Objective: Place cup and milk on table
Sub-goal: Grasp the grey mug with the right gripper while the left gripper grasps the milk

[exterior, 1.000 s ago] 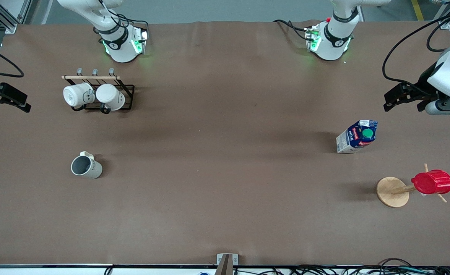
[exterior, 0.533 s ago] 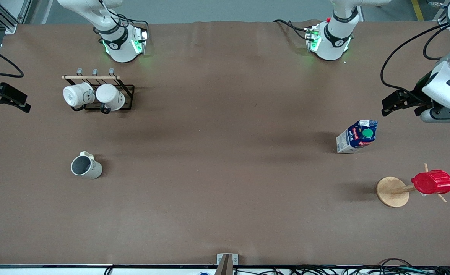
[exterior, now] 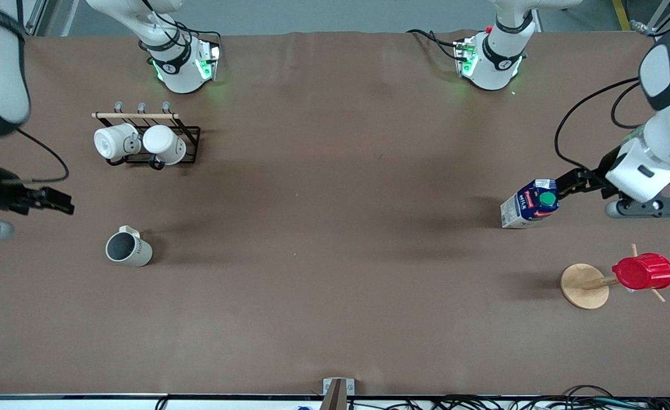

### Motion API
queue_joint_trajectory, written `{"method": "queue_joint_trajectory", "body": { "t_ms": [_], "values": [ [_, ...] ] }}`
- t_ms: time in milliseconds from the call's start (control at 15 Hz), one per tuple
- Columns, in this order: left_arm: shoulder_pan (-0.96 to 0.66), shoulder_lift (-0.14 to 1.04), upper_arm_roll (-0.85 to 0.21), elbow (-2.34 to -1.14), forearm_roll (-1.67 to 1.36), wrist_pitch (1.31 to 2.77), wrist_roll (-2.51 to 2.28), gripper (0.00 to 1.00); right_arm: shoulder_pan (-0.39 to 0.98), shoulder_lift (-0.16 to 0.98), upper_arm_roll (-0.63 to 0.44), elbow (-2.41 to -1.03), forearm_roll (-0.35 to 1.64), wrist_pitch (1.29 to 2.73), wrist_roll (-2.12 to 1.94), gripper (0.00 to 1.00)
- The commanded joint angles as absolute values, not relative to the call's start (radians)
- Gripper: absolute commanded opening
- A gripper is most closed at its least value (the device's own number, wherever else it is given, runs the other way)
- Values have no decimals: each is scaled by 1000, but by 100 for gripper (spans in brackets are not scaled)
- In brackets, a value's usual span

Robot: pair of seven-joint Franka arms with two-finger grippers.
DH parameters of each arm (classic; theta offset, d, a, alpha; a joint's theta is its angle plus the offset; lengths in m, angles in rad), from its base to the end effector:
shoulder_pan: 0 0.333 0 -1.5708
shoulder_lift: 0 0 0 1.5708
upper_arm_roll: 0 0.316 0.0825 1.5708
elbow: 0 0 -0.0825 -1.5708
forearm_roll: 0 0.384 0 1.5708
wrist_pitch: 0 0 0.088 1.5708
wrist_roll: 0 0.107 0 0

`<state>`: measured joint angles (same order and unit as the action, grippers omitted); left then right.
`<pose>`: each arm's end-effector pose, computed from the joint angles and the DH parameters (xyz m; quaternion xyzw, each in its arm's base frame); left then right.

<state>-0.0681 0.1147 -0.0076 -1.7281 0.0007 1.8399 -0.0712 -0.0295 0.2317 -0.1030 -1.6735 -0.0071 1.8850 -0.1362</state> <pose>0.5962 -0.0450 0.5065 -1.0000 0.0023 0.0015 0.0000 0.6234 -0.0787 0.4655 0.9998 0.0042 -0.0114 0.0138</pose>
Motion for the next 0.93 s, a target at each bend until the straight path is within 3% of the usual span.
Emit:
{"method": "queue_joint_trajectory", "body": {
  "t_ms": [0, 333, 600, 867],
  "values": [
    [-67, 106, -8, -1810, 21, 1917, -77, 100, -57, 253, -94, -1800, -6, 2044, -182, 100],
    [-40, 104, -9, -1945, 21, 2065, -74, 100, -57, 383, -92, -1933, -5, 2353, -186, 100],
    [-40, 106, -9, -2037, 21, 2170, -74, 100, -57, 449, -89, -1934, -2, 2420, -198, 100],
    [-35, 110, -9, -2074, 21, 2183, -55, 100, -55, 485, -78, -1933, 14, 2470, -196, 97]
  ]
}}
